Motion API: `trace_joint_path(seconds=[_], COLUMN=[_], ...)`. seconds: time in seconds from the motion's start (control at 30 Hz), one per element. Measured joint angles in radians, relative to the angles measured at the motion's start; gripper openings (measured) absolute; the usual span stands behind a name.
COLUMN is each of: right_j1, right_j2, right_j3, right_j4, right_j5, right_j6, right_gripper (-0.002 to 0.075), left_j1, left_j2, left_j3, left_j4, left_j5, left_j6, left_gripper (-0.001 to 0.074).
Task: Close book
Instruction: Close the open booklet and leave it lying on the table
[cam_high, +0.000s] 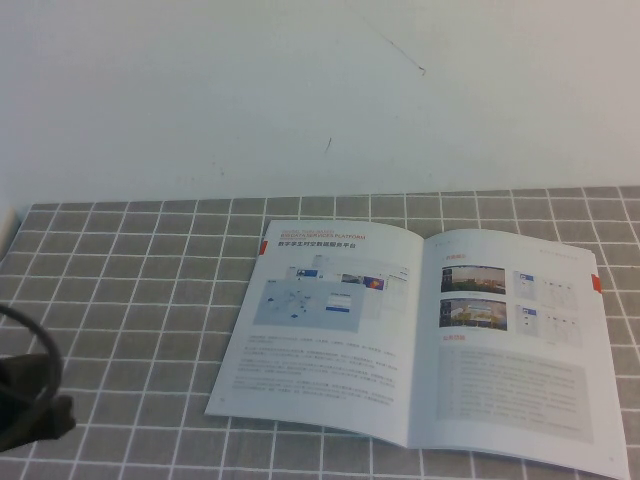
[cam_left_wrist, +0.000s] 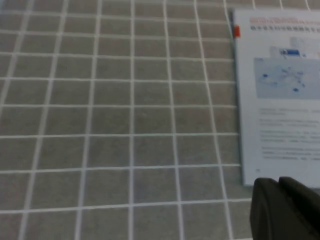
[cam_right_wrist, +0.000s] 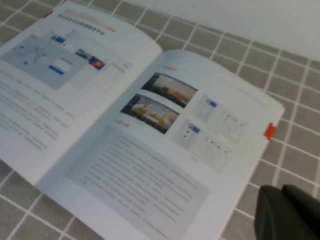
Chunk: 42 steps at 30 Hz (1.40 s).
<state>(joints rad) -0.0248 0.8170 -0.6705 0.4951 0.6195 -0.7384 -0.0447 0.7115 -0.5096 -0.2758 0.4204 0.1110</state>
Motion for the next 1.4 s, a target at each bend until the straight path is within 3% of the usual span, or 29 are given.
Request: trace_joint_path(seconds=[0.23, 0.37, 0.57, 0.8, 1.17, 1.4], right_j1=[0.0, 0.012, 0.083, 0.099, 0.1, 0.1], right_j2=[0.36, 0.521, 0.72, 0.867, 1.039, 1.066], right_j3=[-0.002, -0.035, -0.119, -0.147, -0.149, -0.167], right_j4=[0.446, 0.588, 0.622, 0.628, 0.63, 0.63], right_j5=[-0.079, -0.099, -0.131, -0.181, -0.223, -0.21], right_j6=[-0.478, -0.605, -0.66, -0.678, -0.695, -0.694], right_gripper=[-0.0003, -0.0003, -0.0003, -0.0003, -0.0003, -0.0003], left_j1=[0.0, 0.0, 0.0, -0.002, -0.169, -0.198], left_j2=[0.29, 0.464, 0.721, 0.898, 1.07, 1.149], left_j3=[-0.123, -0.236, -0.413, -0.489, -0.497, -0.499], left_j4=[-0.443, -0.592, -0.626, -0.611, -0.611, -0.624], left_j5=[0.059, 0.096, 0.129, 0.117, -0.18, -0.317], left_j6=[0.457, 0.614, 0.656, 0.662, 0.748, 0.77], left_gripper=[-0.0004, -0.0004, -0.0004, -0.0004, -0.0004, -0.0004])
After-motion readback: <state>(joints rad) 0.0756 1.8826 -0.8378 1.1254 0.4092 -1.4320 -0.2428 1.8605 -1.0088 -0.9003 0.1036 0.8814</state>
